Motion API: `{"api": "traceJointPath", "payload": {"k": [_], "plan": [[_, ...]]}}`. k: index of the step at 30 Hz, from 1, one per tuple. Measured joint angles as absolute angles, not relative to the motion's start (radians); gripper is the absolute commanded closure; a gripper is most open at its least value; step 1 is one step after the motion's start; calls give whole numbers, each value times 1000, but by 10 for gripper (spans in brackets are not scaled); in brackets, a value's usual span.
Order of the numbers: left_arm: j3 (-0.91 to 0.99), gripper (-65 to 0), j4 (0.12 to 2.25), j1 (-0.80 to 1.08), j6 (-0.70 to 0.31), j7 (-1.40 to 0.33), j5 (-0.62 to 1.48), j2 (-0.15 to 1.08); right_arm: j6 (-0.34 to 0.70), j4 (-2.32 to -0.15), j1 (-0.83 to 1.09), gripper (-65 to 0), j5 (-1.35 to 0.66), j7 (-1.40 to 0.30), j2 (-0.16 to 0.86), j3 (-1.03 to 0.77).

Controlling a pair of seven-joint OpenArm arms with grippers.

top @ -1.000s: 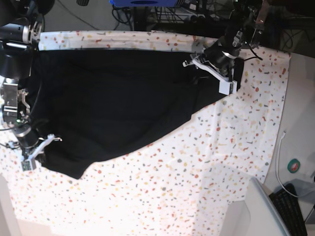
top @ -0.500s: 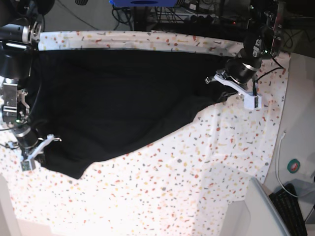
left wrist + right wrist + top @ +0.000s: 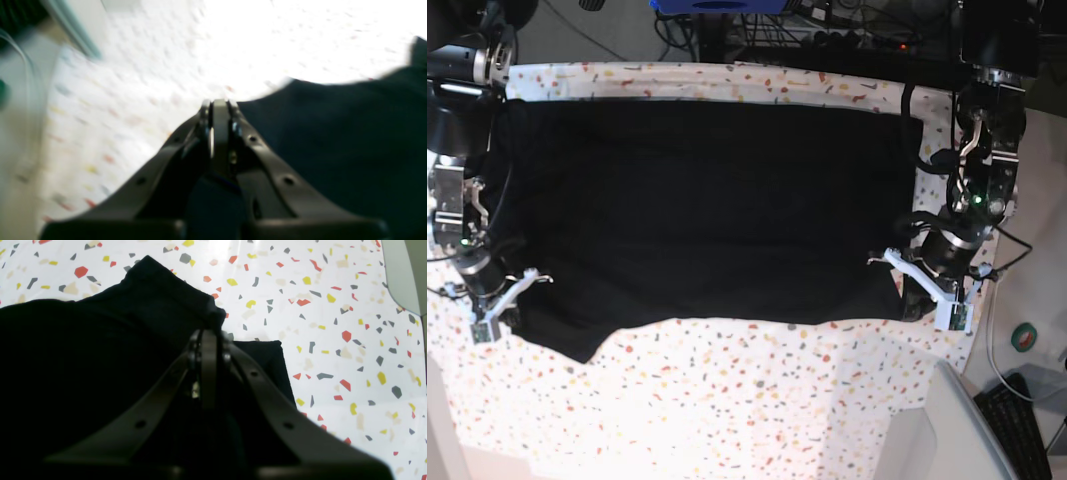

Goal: Layout the t-shirt on the table in an organized manner, then fold the t-shirt properly
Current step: 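Release the shirt and move the left gripper back to the hem corner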

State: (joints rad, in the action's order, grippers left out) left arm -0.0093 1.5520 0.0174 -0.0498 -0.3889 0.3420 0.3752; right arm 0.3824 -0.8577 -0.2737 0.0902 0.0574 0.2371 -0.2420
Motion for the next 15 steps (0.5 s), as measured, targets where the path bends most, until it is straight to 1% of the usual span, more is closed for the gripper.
{"api": "traceJointPath", "payload": {"k": [5,10,15], "plan": [[-5,0,1379,-96,-50,-396,102,319,382,-896,-287,0,90,54,232,-243],[1,0,1308,-142,-57,-384,-70,236,382,-987,-281,0,87,60,232,-243],[-6,0,1180,-189,-52,-340,-185,223,382,-1007,-257,0,89,-27,231,-243]]}}
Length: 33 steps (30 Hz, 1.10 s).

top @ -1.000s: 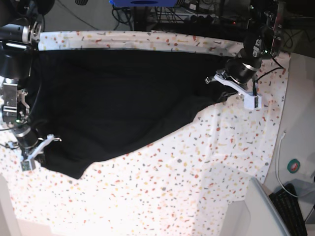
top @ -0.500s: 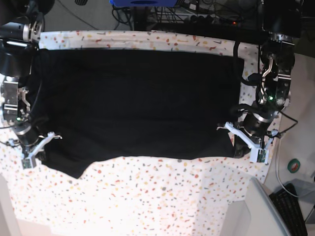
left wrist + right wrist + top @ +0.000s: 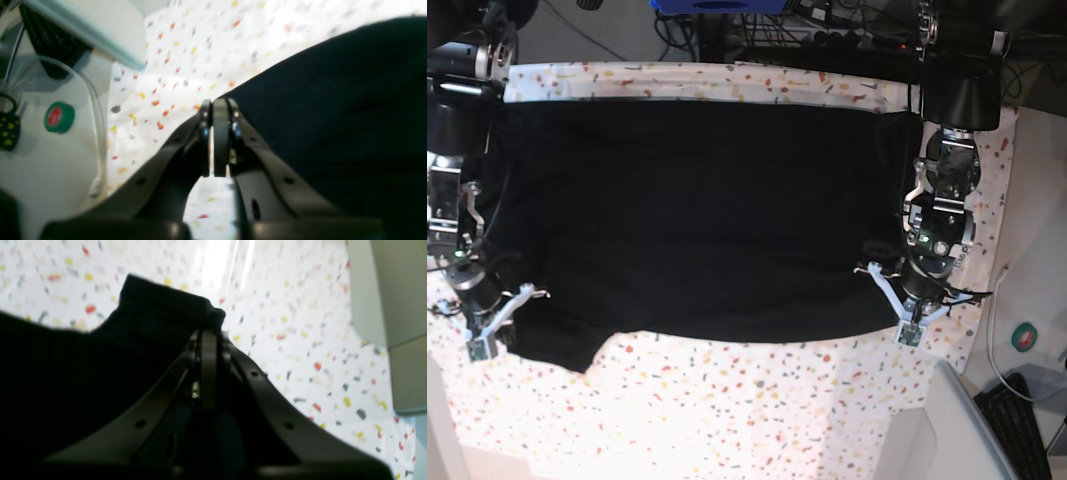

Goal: Layout the t-shirt on the table in an organized manner, then fold the t-shirt properly
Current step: 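Release the shirt and move the left gripper back to the hem corner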

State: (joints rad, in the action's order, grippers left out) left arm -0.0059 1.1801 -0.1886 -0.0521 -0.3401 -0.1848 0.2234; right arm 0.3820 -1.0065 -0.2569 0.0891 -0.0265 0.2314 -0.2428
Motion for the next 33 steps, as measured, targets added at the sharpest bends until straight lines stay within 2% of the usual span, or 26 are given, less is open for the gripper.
{"api": "traceJointPath", "payload": {"k": [7,9,13,16,23,24,28,30,31,33], "plan": [[-2,0,975,-206,-57,-187,-395,190,382,-1007,-251,0,88,-23,230,-243],[1,0,920,-211,-31,-116,-450,189,382,-1007,-249,0,88,-28,229,-243],[1,0,777,-277,83,-101,-497,192,382,-1008,-250,0,86,-22,229,-244],[1,0,731,-343,130,-95,-497,191,382,-1008,-249,0,87,-27,229,-242],[-3,0,715,-382,132,-99,-496,176,382,-1008,-249,0,87,-26,229,-242],[-3,-21,715,-382,132,-101,-497,172,382,-1008,-249,0,87,-26,229,-242],[-3,-326,715,-386,131,-92,-496,151,382,-1008,-249,0,87,-27,229,-242],[6,-431,716,-384,131,-94,-496,155,382,-1008,-249,0,87,-27,229,-242],[6,-462,720,-382,132,-97,-496,159,382,-1008,-249,0,87,-26,229,-242],[9,-469,767,-362,132,-108,-496,162,382,-1008,-249,0,87,-27,228,-242]]}}
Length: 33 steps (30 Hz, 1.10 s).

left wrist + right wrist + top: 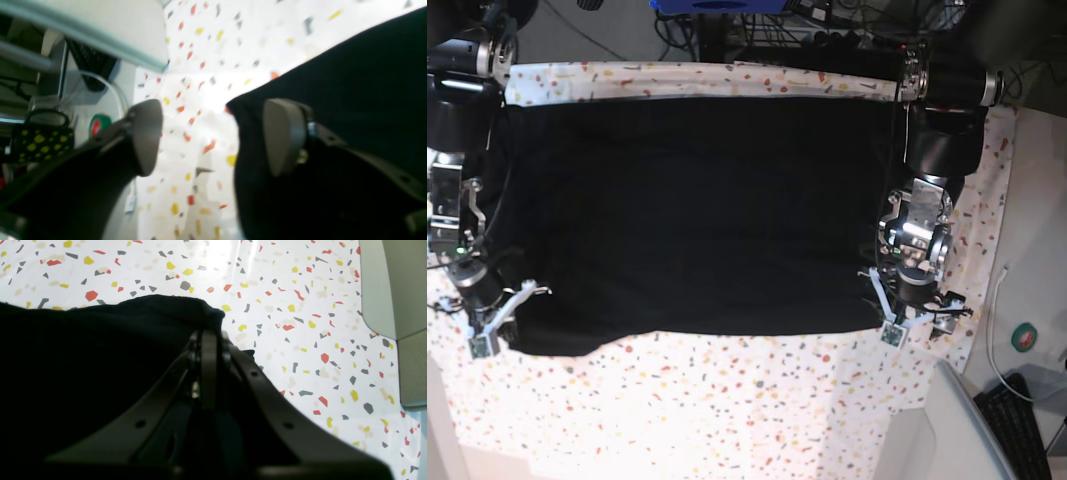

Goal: Layout the t-shirt on the table in an organized manner, then fold the t-shirt properly
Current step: 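Release the shirt and move the left gripper back to the hem corner, then grasp the hem with the left gripper and drag it toward the collar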

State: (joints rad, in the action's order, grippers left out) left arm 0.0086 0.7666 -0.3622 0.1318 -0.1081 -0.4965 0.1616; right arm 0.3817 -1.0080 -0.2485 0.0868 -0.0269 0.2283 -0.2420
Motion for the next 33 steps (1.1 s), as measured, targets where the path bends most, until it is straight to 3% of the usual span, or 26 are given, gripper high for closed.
{"api": "traceJointPath", "payload": {"k": [5,7,10,19,29,33], "plan": [[1,-360,1075,-159,118,-90,-499,107,382,-1009,-249,0,90,-27,232,-243],[-7,-248,1105,-83,35,-131,-495,69,382,-1008,-249,0,87,-28,229,-242],[2,0,1108,-2,36,-170,-495,34,382,-1008,-249,0,89,-28,230,-242],[2,0,1151,86,73,-197,-502,37,382,-1008,-251,0,87,-27,232,-243],[-1,0,1377,276,52,-397,-496,61,381,-1008,-248,0,88,-29,241,-372],[12,0,1473,298,-63,-552,-289,76,384,-1023,-228,0,87,-24,231,-368]]}}
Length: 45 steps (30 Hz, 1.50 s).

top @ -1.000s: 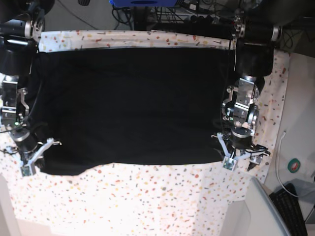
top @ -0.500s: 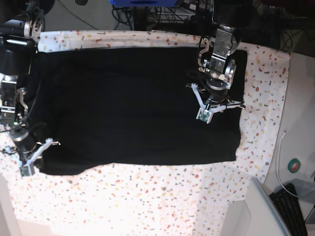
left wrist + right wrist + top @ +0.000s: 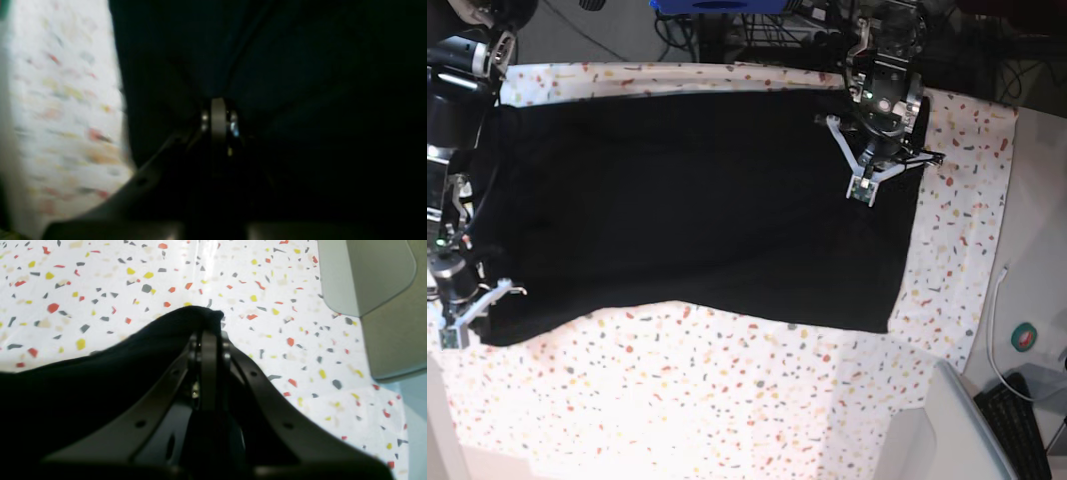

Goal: Layout the t-shirt on the table in an organized manner, then fold the t-shirt properly
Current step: 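Grasp the hem with the left gripper and drag it toward the collar, then grasp the hem corners with both grippers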

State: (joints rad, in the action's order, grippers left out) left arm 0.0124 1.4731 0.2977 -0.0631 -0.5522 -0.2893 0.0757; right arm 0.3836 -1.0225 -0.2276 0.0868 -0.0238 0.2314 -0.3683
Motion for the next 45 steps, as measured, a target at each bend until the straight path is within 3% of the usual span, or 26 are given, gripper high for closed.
{"api": "traceJointPath", "payload": {"k": [4,15,22,24,29,30,33,37,45], "plan": [[7,0,1574,361,-106,-668,-91,125,382,-1065,-187,0,90,-30,237,-369],[11,0,1683,385,-111,-707,-67,121,381,-1165,-89,0,88,-29,205,-364],[51,0,1854,238,-121,-912,-59,118,385,-1168,-91,0,87,-27,196,-361],[131,0,1820,166,-131,-939,-57,114,385,-1169,-91,0,89,-30,195,-360],[282,0,1479,-105,-113,-957,-66,156,385,-1171,-91,0,87,-26,196,-360],[293,-41,1420,-146,-113,-951,-49,167,385,-1171,-91,0,89,-27,196,-358],[286,-258,1303,-224,-122,-894,106,224,384,-1171,-94,0,89,-26,196,-360],[256,-632,1107,-305,-106,-800,278,301,385,-1171,-90,0,87,-26,195,-360],[91,-650,775,-422,-110,-605,405,312,384,-1171,-93,0,87,-26,195,-360]]}}
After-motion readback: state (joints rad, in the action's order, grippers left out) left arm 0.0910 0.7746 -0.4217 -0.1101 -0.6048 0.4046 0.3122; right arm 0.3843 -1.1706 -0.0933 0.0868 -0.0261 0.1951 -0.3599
